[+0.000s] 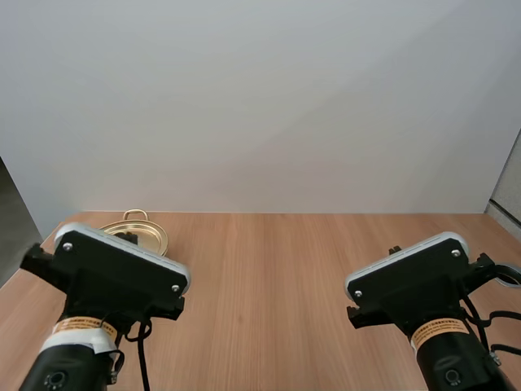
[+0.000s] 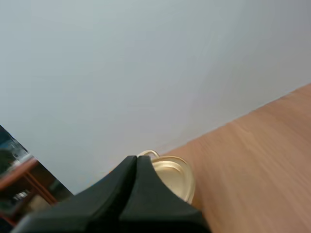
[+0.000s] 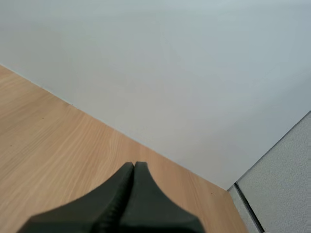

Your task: Open the pot, put the car inside, and close it

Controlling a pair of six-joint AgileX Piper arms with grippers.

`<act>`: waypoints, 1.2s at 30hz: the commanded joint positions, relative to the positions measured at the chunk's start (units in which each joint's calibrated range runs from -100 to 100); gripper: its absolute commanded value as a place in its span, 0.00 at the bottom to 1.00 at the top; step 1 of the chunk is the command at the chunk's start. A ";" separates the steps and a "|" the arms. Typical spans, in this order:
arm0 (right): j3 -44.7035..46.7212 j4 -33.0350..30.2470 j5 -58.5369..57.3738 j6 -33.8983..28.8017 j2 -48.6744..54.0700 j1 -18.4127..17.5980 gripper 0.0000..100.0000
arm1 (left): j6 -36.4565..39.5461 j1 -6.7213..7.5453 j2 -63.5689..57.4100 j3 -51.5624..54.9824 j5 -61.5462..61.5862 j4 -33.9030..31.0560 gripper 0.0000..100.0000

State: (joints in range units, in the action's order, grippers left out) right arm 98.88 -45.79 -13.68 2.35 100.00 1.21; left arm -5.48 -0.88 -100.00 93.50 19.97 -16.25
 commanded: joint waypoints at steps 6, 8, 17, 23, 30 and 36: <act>-25.19 -1.33 -24.54 -15.25 -14.90 0.01 0.00 | 16.09 0.04 10.11 -22.80 27.10 -1.67 0.00; -33.60 2.40 -32.21 -15.78 -23.33 0.01 0.00 | 18.52 0.04 16.26 -29.65 32.88 -1.67 0.00; -67.47 25.45 -69.48 2.19 -62.86 0.01 0.00 | 22.56 0.04 45.33 -57.00 50.67 -1.67 0.00; -74.48 24.49 -76.53 5.62 -74.40 0.01 0.00 | 20.50 0.04 60.92 -65.19 59.81 -1.67 0.00; -74.48 11.81 -66.94 0.07 -75.37 0.08 0.00 | 19.05 0.04 69.87 -65.18 61.36 -6.30 0.00; -74.34 3.11 -58.74 -4.35 -75.70 0.08 0.00 | 19.35 0.04 71.75 -65.18 59.06 -9.56 0.00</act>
State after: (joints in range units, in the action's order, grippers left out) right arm 27.73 -29.89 -82.15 3.74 35.68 1.28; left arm 13.63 -0.88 -38.58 28.36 79.43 -25.15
